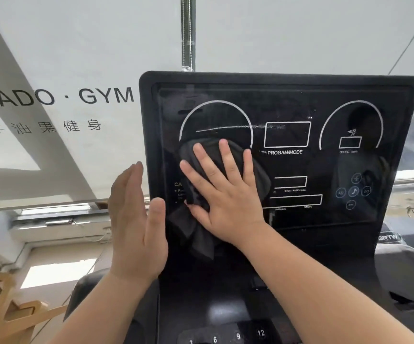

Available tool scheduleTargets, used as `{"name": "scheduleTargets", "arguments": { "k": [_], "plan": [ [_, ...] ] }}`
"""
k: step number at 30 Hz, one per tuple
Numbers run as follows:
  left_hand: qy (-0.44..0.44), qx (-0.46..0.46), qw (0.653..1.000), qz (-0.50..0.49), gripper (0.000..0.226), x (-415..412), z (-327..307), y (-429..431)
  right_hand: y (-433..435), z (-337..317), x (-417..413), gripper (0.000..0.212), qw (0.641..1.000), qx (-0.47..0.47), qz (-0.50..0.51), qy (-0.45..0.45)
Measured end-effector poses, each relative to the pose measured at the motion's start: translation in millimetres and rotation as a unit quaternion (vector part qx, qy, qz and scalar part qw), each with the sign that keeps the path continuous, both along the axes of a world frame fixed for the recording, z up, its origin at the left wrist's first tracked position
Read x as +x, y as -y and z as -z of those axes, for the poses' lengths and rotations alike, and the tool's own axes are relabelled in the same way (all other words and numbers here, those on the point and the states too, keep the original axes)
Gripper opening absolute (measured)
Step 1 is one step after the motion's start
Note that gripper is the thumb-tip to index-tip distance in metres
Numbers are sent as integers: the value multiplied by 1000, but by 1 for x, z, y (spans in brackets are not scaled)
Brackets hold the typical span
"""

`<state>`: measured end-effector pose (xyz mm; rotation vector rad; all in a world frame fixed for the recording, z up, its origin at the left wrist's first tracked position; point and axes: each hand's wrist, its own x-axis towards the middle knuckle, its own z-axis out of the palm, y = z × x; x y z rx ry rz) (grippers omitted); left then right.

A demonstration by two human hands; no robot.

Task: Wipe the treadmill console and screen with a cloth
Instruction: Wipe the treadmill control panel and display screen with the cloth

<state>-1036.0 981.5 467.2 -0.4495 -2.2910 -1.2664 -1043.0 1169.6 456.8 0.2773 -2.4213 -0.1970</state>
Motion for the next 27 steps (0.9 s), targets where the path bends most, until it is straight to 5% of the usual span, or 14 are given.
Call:
{"name": "scheduleTargets", "arguments": {
  "k": [2,7,18,27],
  "plan": [
    [-13,-39,999,2,80,3,9,-8,-11,30,21,89,999,27,-5,24],
    [0,23,1000,-12,77,8,21,-21,-77,50,48,94,1000,25,4,4],
    [20,84,996,-21,66,5,16,-20,-69,-76,-28,97,968,-160,187,-58],
    [24,87,996,-1,64,9,24,-16,-6,1,2,80,999,-25,16,-31]
  ]
}}
